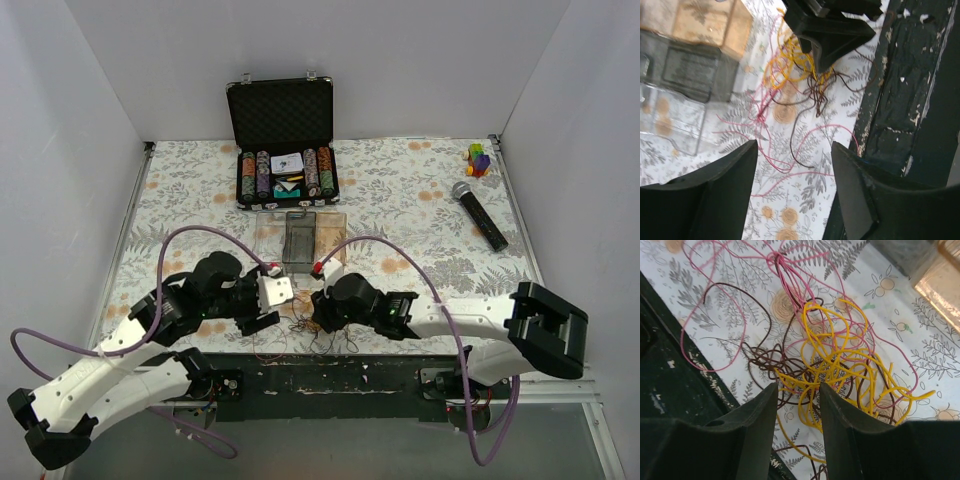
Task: Untangle the cables
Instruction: Untie the cable.
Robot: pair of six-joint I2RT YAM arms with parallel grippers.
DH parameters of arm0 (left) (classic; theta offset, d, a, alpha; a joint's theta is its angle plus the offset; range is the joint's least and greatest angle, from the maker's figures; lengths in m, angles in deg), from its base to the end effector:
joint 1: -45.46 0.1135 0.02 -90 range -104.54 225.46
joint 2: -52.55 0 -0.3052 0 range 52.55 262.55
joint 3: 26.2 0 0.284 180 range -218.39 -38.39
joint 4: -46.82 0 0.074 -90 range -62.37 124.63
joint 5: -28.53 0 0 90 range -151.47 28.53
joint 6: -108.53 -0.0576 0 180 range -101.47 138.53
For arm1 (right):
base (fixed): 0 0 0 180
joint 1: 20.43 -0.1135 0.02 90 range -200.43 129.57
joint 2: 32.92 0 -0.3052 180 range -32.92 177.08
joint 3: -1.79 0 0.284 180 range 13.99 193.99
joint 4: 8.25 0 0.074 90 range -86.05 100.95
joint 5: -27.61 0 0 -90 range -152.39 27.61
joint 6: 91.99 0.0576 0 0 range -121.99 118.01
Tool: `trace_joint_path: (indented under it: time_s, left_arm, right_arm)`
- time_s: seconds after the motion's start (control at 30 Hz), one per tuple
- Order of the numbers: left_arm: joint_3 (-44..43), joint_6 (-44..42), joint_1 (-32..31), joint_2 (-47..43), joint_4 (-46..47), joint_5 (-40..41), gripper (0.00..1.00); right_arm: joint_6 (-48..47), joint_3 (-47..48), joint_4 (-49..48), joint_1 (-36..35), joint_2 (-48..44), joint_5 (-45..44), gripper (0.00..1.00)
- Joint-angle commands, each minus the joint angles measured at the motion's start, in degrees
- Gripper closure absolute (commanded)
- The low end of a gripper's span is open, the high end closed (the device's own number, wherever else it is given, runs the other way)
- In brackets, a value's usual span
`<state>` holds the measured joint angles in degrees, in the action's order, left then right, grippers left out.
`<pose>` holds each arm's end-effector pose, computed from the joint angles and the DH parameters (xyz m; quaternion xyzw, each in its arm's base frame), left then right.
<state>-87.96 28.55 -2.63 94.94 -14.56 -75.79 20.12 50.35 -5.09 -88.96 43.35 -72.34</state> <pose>0.0956 -0.1278 0.3266 0.3436 0.8404 -0.2955 0.2974 0.1232 0.2860 0.2108 -0.3022 0.8133 0.2965 0.3993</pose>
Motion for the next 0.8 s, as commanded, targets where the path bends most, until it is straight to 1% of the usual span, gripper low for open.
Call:
trace_joint_path:
  time_s: [0.0, 0.07, 0.17, 0.23, 0.33, 0.4, 0.53, 0.63, 0.77]
  left_arm:
    - [4.81, -0.44, 0.28, -3.89, -4.77, 0.53, 0.37]
    - [6.66, -1.75, 0.28, -4.68, -5.56, 1.31, 0.36]
    - [8.25, -3.86, 0.28, -5.56, -5.57, 1.58, 0.36]
    - [8.86, -4.57, 0.28, -5.92, -4.87, 0.97, 0.36]
    - [9.92, -4.92, 0.28, -5.3, -3.64, 0.88, 0.35]
    - [10.71, -4.84, 0.28, -4.95, -1.89, 0.88, 0.35]
    - [13.69, -3.26, 0.28, -4.25, 4.87, 1.58, 0.35]
    - [14.84, -0.1, 0.28, -1.1, 11.11, 1.32, 0.35]
    - [15.46, 5.0, 0.28, 5.23, 21.31, 2.28, 0.32]
  right_arm:
    - [0.82, 2.67, -0.55, -0.55, 4.93, -3.22, 0.53]
    - [1.97, 1.88, 0.86, -0.46, 5.38, -6.11, 0.55]
    - [4.77, -1.1, 3.75, -0.37, 3.19, -10.68, 0.58]
    - [9.25, -3.3, 8.49, 0.24, 1.52, -14.37, 0.61]
    - [16.98, -4.98, 19.11, 0.59, -1.2, -20.0, 0.68]
    - [18.66, -7.6, 20.37, 0.68, -5.4, -19.93, 0.69]
    - [19.99, -12.09, 18.1, 0.68, -12.45, -18.0, 0.69]
    - [19.9, -12.45, 17.47, 0.68, -13.51, -17.91, 0.7]
    - [20.17, -11.05, 19.49, 0.59, -11.85, -18.26, 0.71]
